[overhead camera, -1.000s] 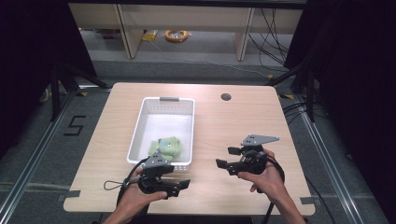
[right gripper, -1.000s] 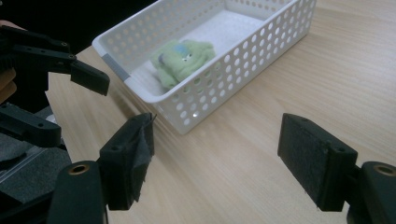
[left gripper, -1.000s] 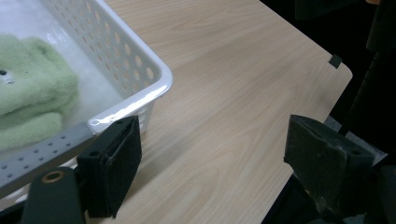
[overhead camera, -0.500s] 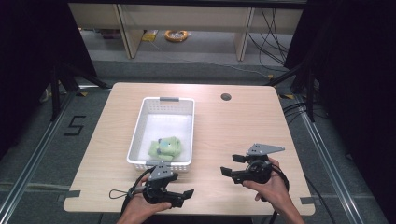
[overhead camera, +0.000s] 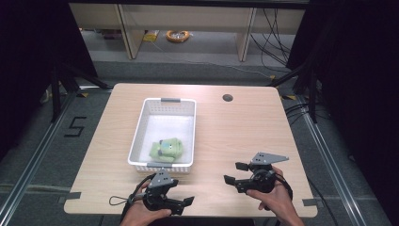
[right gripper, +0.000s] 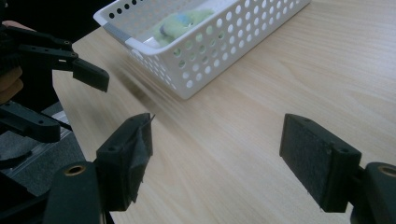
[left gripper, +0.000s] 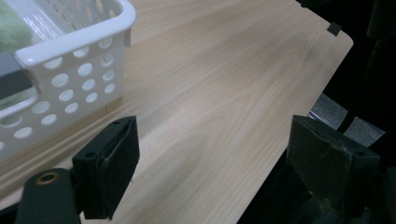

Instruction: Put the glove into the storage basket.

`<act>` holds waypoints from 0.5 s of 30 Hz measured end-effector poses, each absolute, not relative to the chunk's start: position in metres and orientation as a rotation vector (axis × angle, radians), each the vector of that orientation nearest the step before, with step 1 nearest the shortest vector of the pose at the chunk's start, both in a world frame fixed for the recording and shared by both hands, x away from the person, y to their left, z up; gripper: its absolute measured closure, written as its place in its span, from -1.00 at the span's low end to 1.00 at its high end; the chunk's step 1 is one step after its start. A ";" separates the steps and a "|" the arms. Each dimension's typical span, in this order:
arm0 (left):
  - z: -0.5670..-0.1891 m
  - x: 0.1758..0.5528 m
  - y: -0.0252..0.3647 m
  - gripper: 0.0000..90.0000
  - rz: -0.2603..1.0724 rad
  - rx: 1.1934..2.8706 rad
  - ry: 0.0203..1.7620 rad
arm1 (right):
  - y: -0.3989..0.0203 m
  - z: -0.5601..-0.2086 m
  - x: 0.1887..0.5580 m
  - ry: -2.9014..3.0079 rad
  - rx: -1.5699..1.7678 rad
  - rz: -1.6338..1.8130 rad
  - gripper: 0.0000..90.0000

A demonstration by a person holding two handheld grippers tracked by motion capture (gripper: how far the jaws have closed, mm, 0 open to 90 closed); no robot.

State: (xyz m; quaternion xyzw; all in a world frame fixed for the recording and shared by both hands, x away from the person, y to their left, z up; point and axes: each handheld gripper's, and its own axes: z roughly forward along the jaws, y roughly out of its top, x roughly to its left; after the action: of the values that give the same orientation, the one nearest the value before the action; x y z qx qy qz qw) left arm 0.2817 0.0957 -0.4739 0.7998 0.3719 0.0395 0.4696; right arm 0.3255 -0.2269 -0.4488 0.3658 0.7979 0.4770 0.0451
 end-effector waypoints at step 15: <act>-0.481 0.281 0.101 -0.63 0.103 1.963 0.916 | -0.235 -0.463 0.319 2.420 1.096 1.501 -0.61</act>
State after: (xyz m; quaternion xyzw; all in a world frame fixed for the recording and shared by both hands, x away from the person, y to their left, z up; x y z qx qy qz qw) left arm 0.2810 0.1013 -0.4810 0.8000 0.3734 0.0421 0.4677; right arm 0.3190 -0.2349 -0.4628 0.3587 0.7924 0.4913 0.0453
